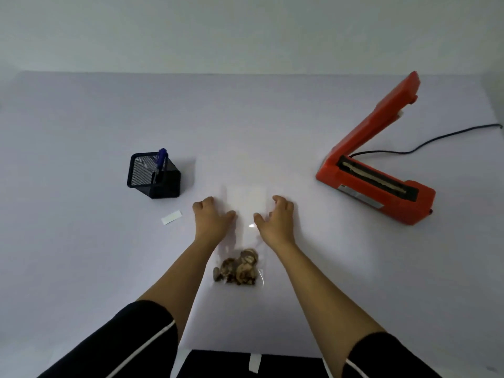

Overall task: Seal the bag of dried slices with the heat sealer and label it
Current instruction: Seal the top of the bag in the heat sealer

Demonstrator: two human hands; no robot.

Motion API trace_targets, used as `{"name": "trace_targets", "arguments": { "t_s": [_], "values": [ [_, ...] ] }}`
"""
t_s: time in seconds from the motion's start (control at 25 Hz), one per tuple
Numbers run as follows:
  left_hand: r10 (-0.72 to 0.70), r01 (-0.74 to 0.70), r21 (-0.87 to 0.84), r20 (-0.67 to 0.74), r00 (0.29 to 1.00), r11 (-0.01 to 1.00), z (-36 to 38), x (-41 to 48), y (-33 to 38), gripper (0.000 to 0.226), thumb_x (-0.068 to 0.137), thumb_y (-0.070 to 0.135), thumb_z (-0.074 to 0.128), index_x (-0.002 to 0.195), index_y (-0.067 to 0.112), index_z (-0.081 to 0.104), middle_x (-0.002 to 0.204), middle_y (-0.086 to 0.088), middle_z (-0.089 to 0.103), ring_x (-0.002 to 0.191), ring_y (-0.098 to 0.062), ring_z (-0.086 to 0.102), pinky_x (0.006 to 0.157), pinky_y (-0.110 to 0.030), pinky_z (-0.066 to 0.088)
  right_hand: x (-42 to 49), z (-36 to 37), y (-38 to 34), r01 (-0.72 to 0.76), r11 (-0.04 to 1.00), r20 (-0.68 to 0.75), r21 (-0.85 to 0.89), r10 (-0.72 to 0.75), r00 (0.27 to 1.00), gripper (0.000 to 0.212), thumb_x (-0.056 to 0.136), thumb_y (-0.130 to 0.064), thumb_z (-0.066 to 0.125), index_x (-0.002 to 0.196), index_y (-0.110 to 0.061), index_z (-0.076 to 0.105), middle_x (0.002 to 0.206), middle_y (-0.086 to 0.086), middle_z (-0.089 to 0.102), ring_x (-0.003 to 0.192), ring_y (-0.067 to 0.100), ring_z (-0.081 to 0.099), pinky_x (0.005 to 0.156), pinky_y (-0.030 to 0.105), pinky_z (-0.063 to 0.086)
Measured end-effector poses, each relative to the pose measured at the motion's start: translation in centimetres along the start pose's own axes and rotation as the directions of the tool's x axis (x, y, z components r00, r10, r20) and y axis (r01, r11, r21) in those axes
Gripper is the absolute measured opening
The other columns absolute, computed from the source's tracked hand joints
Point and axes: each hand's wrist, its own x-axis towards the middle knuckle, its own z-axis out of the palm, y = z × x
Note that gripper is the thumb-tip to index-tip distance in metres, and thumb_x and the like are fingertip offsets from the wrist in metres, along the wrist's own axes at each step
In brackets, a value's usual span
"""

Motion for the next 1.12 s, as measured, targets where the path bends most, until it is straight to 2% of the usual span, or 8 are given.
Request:
{"name": "trace_targets", "arguments": {
  "t_s": [0.08, 0.16, 0.2, 0.32, 0.4, 0.56, 0.92, 1.12],
  "values": [
    [-0.009, 0.01, -0.07, 0.006, 1.0, 0.997, -0.4, 0.2, -0.1, 0.045, 0.084, 0.022, 0.066, 0.124, 0.007, 0.051, 0.116, -0.007, 0.05, 0.099, -0.022, 0.053, 0.091, -0.03, 0.043, 0.2, 0.2, -0.5, -0.045, 0.997, 0.004, 0.063, 0.045, 0.999, 0.055, 0.082, -0.011, 0.065, 0.13, -0.006, 0.039, 0.123, 0.01, 0.046, 0.089, 0.023, 0.058, 0.08, 0.025, 0.044],
    [-0.004, 0.007, -0.073, 0.042, 0.999, 0.997, -0.9, 0.1, -0.1, 0.016, 0.088, 0.023, 0.06, 0.099, 0.012, 0.062, 0.089, 0.001, 0.058, 0.088, -0.019, 0.053, 0.076, -0.027, 0.041, 0.3, -0.1, -0.5, -0.095, 0.989, 0.048, 0.113, 0.09, 0.995, 0.043, 0.084, -0.013, 0.063, 0.124, -0.01, 0.046, 0.099, 0.002, 0.057, 0.084, 0.019, 0.058, 0.08, 0.026, 0.045],
    [-0.005, 0.01, -0.076, 0.072, 0.997, 0.997, -1.1, 0.0, -0.3, 0.015, 0.089, 0.025, 0.058, 0.09, 0.011, 0.064, 0.082, 0.001, 0.06, 0.084, -0.019, 0.054, 0.071, -0.026, 0.041, 0.3, -0.4, -0.3, -0.129, 0.983, 0.076, 0.131, 0.12, 0.99, 0.035, 0.085, -0.014, 0.062, 0.119, -0.011, 0.051, 0.093, 0.001, 0.06, 0.086, 0.019, 0.059, 0.082, 0.027, 0.047],
    [-0.014, 0.029, -0.088, 0.166, 0.986, 0.996, -1.5, -0.2, -1.0, 0.033, 0.091, 0.033, 0.055, 0.082, 0.003, 0.067, 0.079, -0.005, 0.066, 0.075, -0.022, 0.059, 0.067, -0.028, 0.045, 0.3, -1.7, 0.6, -0.244, 0.937, 0.163, 0.251, 0.208, 0.965, 0.022, 0.086, -0.016, 0.062, 0.108, -0.012, 0.061, 0.098, 0.004, 0.066, 0.089, 0.017, 0.064, 0.078, 0.026, 0.049],
    [0.019, 0.046, -0.248, 0.253, 0.967, 0.968, -1.3, -0.6, -0.9, 0.03, 0.092, 0.031, 0.056, 0.082, 0.005, 0.069, 0.081, -0.006, 0.071, 0.078, -0.023, 0.067, 0.073, -0.029, 0.053, 0.0, -3.1, 1.3, -0.281, 0.894, 0.193, 0.348, 0.225, 0.955, 0.016, 0.086, -0.015, 0.064, 0.102, -0.012, 0.064, 0.094, 0.003, 0.067, 0.079, 0.012, 0.065, 0.072, 0.022, 0.049],
    [0.079, 0.074, -0.448, 0.314, 0.946, 0.891, 0.1, -2.2, 2.5, 0.022, 0.092, 0.023, 0.057, 0.088, 0.004, 0.067, 0.076, -0.005, 0.069, 0.058, -0.011, 0.065, 0.054, -0.016, 0.05, -1.3, -7.4, 2.5, -0.276, 0.804, 0.188, 0.527, 0.206, 0.96, 0.008, 0.085, -0.01, 0.066, 0.089, -0.016, 0.063, 0.086, 0.002, 0.069, 0.077, 0.013, 0.066, 0.068, 0.018, 0.049],
    [0.208, 0.009, -0.467, 0.411, 0.888, 0.884, 8.3, -6.9, 10.2, 0.021, 0.091, 0.024, 0.059, 0.079, 0.008, 0.066, 0.064, 0.003, 0.068, 0.063, -0.017, 0.064, 0.064, -0.026, 0.051, -3.7, -18.8, 7.1, -0.29, 0.688, 0.082, 0.665, 0.319, 0.944, 0.007, 0.089, -0.011, 0.06, 0.091, -0.013, 0.067, 0.09, 0.004, 0.071, 0.089, 0.017, 0.067, 0.083, 0.026, 0.05],
    [0.193, 0.036, -0.487, 0.411, 0.891, 0.872, 11.8, -8.3, 12.8, 0.02, 0.09, 0.017, 0.057, 0.074, 0.007, 0.064, 0.066, -0.006, 0.063, 0.064, -0.019, 0.063, 0.057, -0.023, 0.05, -2.6, -22.3, 8.7, -0.251, 0.693, 0.002, 0.675, 0.339, 0.941, 0.006, 0.089, -0.011, 0.061, 0.089, -0.014, 0.066, 0.088, 0.005, 0.068, 0.08, 0.011, 0.066, 0.073, 0.02, 0.052]
  ]
}}
